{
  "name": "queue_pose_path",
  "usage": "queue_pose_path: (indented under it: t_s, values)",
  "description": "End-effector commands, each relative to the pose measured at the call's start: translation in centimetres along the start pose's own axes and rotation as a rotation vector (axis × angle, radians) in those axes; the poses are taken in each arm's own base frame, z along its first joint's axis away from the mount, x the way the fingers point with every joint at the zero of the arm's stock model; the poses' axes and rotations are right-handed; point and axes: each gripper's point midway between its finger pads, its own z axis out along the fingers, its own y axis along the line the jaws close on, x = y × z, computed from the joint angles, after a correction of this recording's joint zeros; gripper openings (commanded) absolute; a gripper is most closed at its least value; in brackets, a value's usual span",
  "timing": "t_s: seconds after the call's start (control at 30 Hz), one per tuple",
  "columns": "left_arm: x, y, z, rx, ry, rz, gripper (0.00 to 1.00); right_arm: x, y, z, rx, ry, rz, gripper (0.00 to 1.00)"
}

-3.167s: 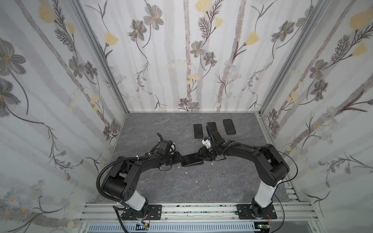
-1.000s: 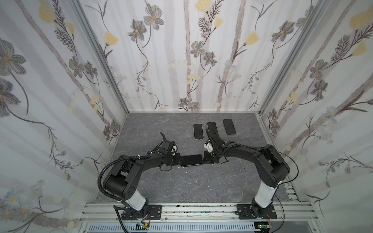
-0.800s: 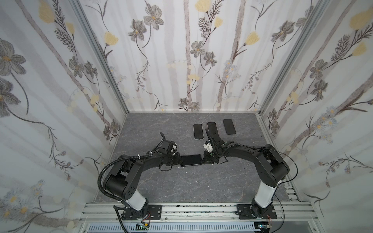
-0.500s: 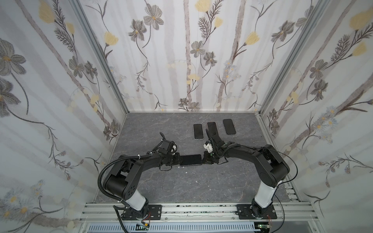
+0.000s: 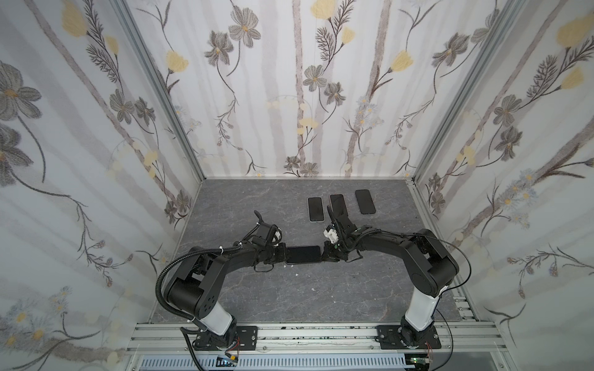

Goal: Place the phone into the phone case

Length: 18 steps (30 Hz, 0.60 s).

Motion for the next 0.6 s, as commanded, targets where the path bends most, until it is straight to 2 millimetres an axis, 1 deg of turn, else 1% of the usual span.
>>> queue_pose_path:
  t_s: [0.0,0.07,0.13,0.2,0.23,0.33,0.43,0.53,0.57]
  values:
    - [2.1,2.3,0.2,-0.098,0.069,-0.023,0.26,1.5,-5.6,1.3,0.276,0.018,0.038,0.05]
    - [2.0,2.5,0.0,-0.111,0.063,-0.019,0.25,1.1,-4.7,0.7,0.277,0.001,0.021,0.09]
    - [1.9,2.7,-0.1,-0.123,0.059,-0.018,0.25,0.1,-3.4,-0.8,0.272,-0.043,0.006,0.12]
    - [1.8,2.6,-0.2,-0.126,0.053,-0.013,0.25,-1.1,-2.0,-2.6,0.266,-0.095,-0.009,0.21]
    - [1.8,2.7,-0.2,-0.129,0.052,-0.013,0.25,-1.5,-1.5,-3.3,0.268,-0.109,-0.014,0.23]
    - [1.6,2.7,-0.3,-0.128,0.048,-0.013,0.26,-2.4,-0.3,-4.8,0.271,-0.134,-0.034,0.26]
    - [1.6,2.7,-0.3,-0.129,0.049,-0.013,0.26,-2.5,-0.3,-4.9,0.279,-0.124,-0.044,0.25]
    - [1.6,2.6,-0.4,-0.128,0.043,-0.014,0.26,-2.4,-0.4,-4.1,0.266,-0.098,-0.046,0.21]
    - [1.5,2.6,-0.4,-0.125,0.043,-0.012,0.26,-2.3,-0.1,-3.9,0.250,-0.091,-0.050,0.19]
